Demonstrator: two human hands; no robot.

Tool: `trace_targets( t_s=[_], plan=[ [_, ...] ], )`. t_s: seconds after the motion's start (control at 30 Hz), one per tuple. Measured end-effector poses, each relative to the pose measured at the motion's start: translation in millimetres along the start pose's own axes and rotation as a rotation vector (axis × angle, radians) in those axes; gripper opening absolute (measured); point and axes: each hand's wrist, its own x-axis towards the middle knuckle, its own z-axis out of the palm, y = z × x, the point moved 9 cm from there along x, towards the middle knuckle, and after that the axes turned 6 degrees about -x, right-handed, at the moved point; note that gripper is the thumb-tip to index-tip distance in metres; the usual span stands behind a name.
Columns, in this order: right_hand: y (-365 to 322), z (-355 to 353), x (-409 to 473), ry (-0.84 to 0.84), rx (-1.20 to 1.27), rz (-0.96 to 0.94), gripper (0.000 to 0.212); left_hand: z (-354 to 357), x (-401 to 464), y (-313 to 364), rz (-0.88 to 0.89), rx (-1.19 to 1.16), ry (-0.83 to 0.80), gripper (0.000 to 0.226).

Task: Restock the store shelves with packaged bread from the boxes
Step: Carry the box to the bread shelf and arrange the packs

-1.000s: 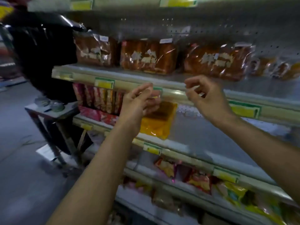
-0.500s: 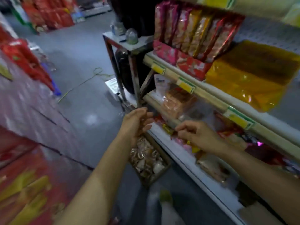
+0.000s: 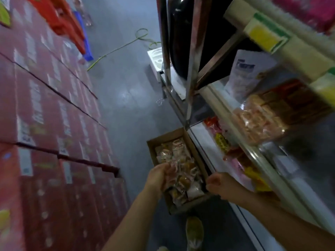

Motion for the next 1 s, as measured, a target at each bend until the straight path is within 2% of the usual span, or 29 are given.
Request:
trace_targets(
  t_s=[0.13, 0.3, 0.37, 0.43, 0.5, 0.6, 0.67, 0.7, 0.77, 0.8, 0.9, 1.0],
  plan=[
    [35, 26, 73, -0.038, -0.092, 0.055, 0.005, -21, 76, -33, -0.083, -0.003, 0.043, 0.016],
    [85, 67, 177, -0.068, -0.269, 0.039, 0.025, -57, 180, -85, -0.174, 0.125, 0.134, 0.009],
    [105, 85, 215, -0.09, -0.342, 0.034, 0.025, -66, 218, -104, -0.185, 0.171, 0.162, 0.021],
    [117, 97, 252, -0.075, -0.407, -0.003, 0.042, -69, 255, -117, -0.175, 0.211, 0.168, 0.028],
    [119, 107, 287, -0.051, -0.556, -0.096, 0.058, -70, 289, -125, -0.14, 0.219, 0.161, 0.017],
    [126, 118, 332, -0.018, -0.864, -0.17, 0.072, -70, 334, -135, -0.112, 0.212, 0.158, 0.033],
    [132, 125, 355, -0.051, -0.973, -0.186, 0.087, -74, 368, -139, -0.048, 0.247, 0.149, 0.031],
    [134, 128, 364, -0.076, -1.025, -0.207, 0.092, -80, 387, -145, -0.027, 0.269, 0.153, 0.043],
    [138, 136, 377, -0.134, -1.124, -0.247, 0.094, -103, 436, -169, -0.012, 0.32, 0.199, 0.086],
    [141, 140, 382, -0.162, -1.162, -0.25, 0.094, -113, 458, -181, -0.003, 0.323, 0.207, 0.097],
    [143, 142, 390, -0.175, -1.26, -0.246, 0.09, -105, 456, -173, 0.027, 0.346, 0.205, 0.086],
    [143, 141, 387, -0.178, -1.304, -0.266, 0.1, -85, 434, -158, 0.012, 0.29, 0.191, 0.078]
  ],
)
